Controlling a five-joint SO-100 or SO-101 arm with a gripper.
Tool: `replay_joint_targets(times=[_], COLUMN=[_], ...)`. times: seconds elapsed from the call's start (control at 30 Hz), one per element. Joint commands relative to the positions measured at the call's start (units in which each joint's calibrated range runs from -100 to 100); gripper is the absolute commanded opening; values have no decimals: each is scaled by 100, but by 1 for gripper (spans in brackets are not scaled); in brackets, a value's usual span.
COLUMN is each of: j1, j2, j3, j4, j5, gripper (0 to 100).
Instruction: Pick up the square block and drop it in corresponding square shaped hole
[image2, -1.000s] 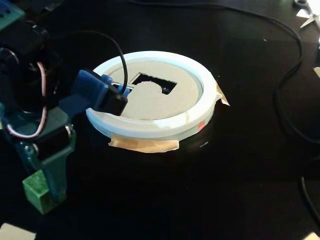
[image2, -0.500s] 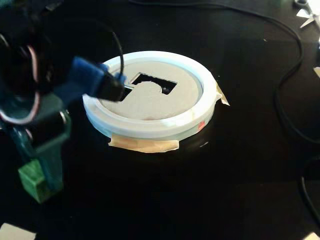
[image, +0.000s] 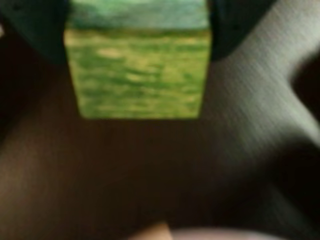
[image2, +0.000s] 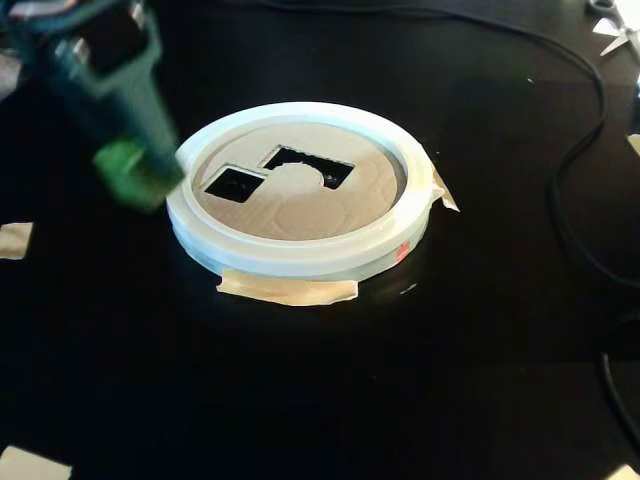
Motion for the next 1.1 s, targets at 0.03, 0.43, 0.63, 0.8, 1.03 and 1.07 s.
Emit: replay_joint_targets(times=[0.03, 0.43, 0.63, 0.8, 1.03, 1.07], j1=[-1215, -2189, -2651, -2664, -2501, -2489], j2=[-261, 1405, 1951, 2238, 2703, 2739], j3=[-622, -631, -622, -531, -595, -595], j4=[-649, -2084, -2476, -2496, -2506, -2506], j5=[-313, -440, -537, -488, -474, -469], gripper=[30, 30, 30, 30, 30, 30])
